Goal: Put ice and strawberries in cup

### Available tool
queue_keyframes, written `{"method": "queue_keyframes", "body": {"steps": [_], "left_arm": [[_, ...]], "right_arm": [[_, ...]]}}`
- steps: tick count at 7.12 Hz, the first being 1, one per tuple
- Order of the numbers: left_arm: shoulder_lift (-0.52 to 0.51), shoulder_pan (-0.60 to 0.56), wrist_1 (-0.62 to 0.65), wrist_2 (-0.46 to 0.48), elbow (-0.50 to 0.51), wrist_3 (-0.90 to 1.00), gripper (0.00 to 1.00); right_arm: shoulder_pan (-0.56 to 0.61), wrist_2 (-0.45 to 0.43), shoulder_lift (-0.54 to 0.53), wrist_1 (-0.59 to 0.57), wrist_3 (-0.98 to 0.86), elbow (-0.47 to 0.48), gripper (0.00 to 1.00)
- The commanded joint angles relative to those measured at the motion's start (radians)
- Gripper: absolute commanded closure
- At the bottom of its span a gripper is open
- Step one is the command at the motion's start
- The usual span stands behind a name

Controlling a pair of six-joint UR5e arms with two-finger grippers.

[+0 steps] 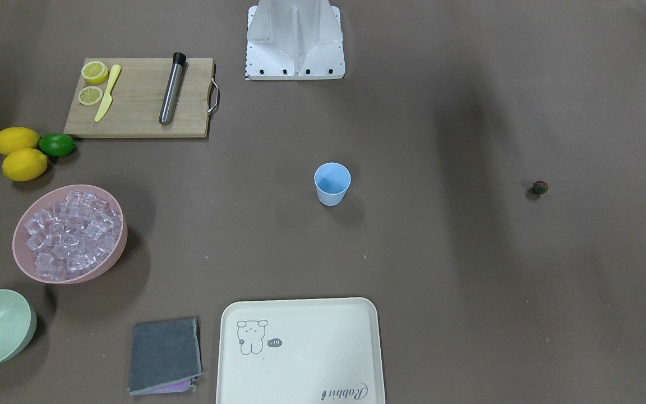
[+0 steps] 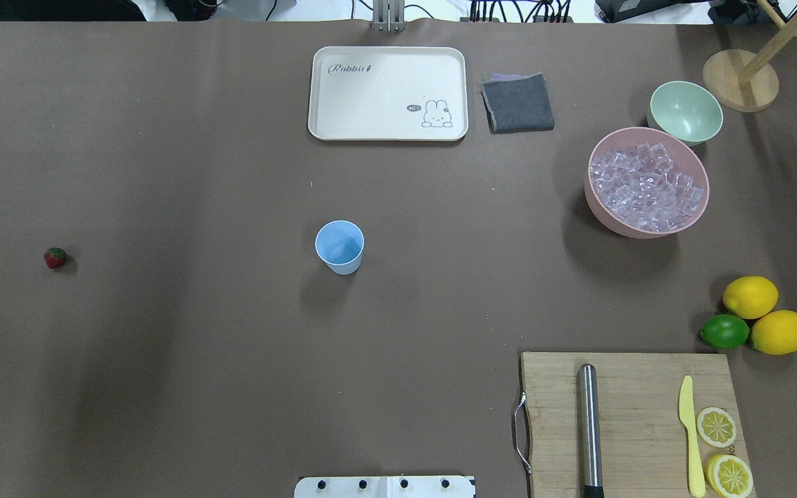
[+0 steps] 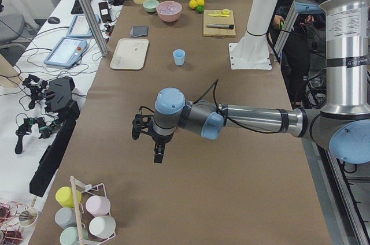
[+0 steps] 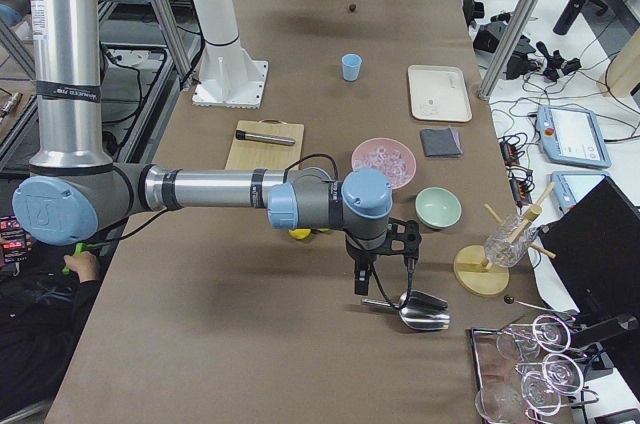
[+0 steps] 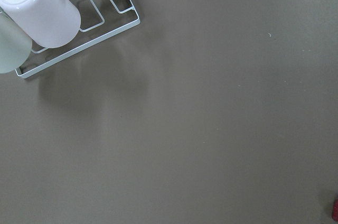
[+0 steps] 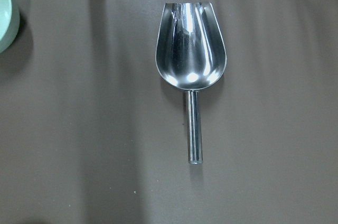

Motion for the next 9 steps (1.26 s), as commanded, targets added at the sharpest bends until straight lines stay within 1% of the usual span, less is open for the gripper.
{"method": "queue_keyframes", "body": {"steps": [1, 9], "left_arm": [[0.002, 0.0, 0.0, 0.0, -0.001, 0.0, 0.02], [0.014, 0.0, -0.002, 0.002, 0.003, 0.0, 0.02]], "right_arm": [[0.0, -0.01, -0.003, 0.0, 0.006, 0.002, 0.01], [0.0, -0.007, -0.004, -0.003, -0.005, 0.008, 0.01]]}}
